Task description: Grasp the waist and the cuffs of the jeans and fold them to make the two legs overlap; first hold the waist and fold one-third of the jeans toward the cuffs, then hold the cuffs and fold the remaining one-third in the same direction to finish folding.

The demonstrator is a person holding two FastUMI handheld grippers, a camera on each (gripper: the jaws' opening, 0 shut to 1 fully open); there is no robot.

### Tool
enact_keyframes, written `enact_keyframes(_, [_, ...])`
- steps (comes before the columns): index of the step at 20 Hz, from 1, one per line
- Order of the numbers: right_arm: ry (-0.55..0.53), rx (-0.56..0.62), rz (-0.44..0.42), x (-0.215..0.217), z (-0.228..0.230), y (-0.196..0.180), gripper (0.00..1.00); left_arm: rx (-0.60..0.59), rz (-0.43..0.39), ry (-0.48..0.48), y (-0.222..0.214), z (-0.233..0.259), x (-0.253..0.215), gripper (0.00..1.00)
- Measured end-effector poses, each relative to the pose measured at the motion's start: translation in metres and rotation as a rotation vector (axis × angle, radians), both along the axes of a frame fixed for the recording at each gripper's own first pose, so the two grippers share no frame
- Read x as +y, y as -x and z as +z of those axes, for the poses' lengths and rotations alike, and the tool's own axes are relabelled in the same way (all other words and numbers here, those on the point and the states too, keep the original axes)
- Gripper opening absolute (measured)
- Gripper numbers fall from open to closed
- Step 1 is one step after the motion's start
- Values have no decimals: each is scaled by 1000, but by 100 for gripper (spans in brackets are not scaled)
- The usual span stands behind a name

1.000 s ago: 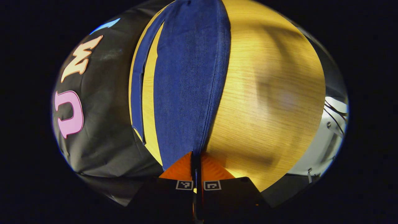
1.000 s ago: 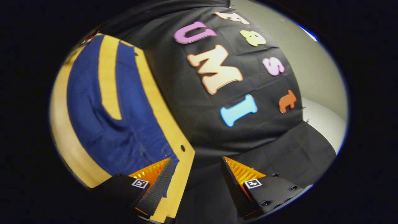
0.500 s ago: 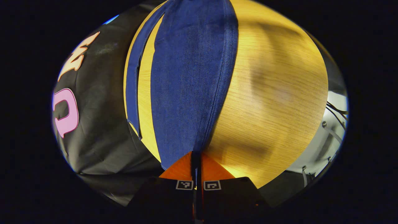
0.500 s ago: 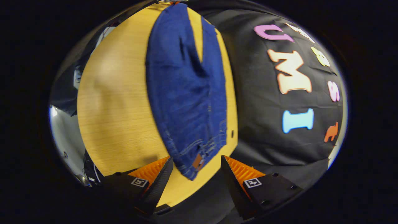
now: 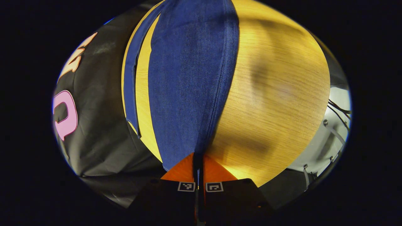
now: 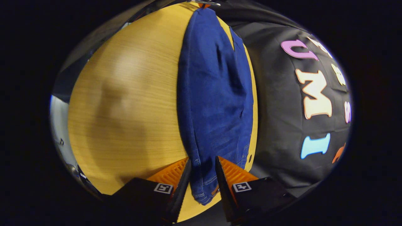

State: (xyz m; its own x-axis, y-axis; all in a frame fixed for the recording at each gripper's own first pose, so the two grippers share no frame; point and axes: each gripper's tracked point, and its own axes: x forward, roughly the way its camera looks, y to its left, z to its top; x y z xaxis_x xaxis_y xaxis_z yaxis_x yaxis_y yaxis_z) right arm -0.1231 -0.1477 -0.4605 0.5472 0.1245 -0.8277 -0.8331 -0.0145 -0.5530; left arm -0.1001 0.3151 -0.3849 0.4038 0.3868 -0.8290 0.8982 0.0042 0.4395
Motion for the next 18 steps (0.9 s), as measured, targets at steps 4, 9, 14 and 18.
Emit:
enact_keyframes(4, [40, -6, -66, 5, -15, -13, 16, -15, 28, 11, 0, 2, 0, 0])
enact_keyframes(9, [-15, -7, -181, 3, 13, -14, 3, -131, 93, 37, -10, 17, -8, 0])
enact_keyframes(14, [-134, -195, -278, 0, 85, -69, 4, -269, 150, 18, -41, 52, -20, 0])
enact_keyframes(18, [-205, -299, -338, -4, 121, -119, 3, -393, 167, -2, -83, 99, -35, 0])
